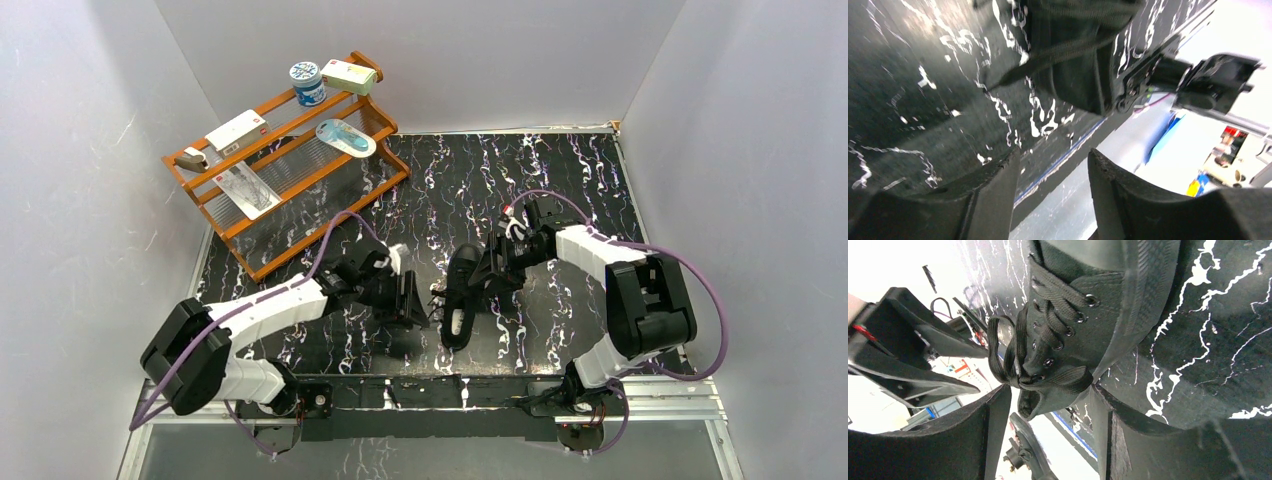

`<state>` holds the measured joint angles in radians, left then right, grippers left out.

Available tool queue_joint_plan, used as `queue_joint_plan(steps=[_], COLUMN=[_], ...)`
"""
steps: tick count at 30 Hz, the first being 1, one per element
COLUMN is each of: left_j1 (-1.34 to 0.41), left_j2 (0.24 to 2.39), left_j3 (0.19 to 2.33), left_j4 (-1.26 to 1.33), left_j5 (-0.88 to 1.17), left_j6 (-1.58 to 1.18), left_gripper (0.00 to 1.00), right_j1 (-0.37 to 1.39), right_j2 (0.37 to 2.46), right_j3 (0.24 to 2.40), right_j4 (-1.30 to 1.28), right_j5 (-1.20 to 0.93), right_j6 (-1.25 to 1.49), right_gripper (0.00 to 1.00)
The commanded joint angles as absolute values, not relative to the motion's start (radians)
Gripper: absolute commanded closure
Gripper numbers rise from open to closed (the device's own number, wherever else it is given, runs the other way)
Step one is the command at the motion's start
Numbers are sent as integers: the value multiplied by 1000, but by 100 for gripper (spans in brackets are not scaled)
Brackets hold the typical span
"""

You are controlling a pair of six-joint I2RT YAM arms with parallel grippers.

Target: Tie the shoes

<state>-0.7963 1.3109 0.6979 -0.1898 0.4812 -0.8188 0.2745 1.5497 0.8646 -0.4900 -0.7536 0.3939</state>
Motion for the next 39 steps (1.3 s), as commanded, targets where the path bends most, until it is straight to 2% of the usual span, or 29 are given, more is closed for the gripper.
queue_joint_plan(steps=[1, 6, 9, 17, 21, 24, 30, 33, 35, 39], left_j1=[-703, -654, -652, -652, -652, -646, -635, -634, -635, -634], left_j2=[1275, 1388, 1487, 1652, 1689, 1701, 1682, 1689, 1684, 1654], left_j3=[727, 724, 726, 785, 824, 853, 837, 842, 861, 859], left_j4=[-94, 135, 300, 381, 371, 303, 269, 224, 172, 16], left_j5=[553, 655, 715, 738, 729, 722, 721, 717, 702, 627], left_j6=[-822, -901, -974, -989, -969, -948, -931, -933, -893, -882], left_gripper=[46, 44, 37, 39, 48, 60, 82, 98, 100, 100], right_j1=[268, 268, 268, 268, 267, 266, 267, 267, 267, 266], right_j2=[1578, 1583, 1589, 1591, 1585, 1584, 1555, 1531, 1511, 1488], right_j3=[866, 849, 842, 804, 786, 791, 787, 784, 775, 783], right_j4=[-454, -450, -446, -412, -379, -375, -363, -391, -387, -440], right_j5=[-785, -778, -790, -827, -833, -843, -823, -796, -790, -735], right_j6=[414, 400, 403, 424, 432, 438, 461, 466, 465, 435], right_gripper=[33, 33, 33, 36, 39, 43, 61, 68, 72, 91])
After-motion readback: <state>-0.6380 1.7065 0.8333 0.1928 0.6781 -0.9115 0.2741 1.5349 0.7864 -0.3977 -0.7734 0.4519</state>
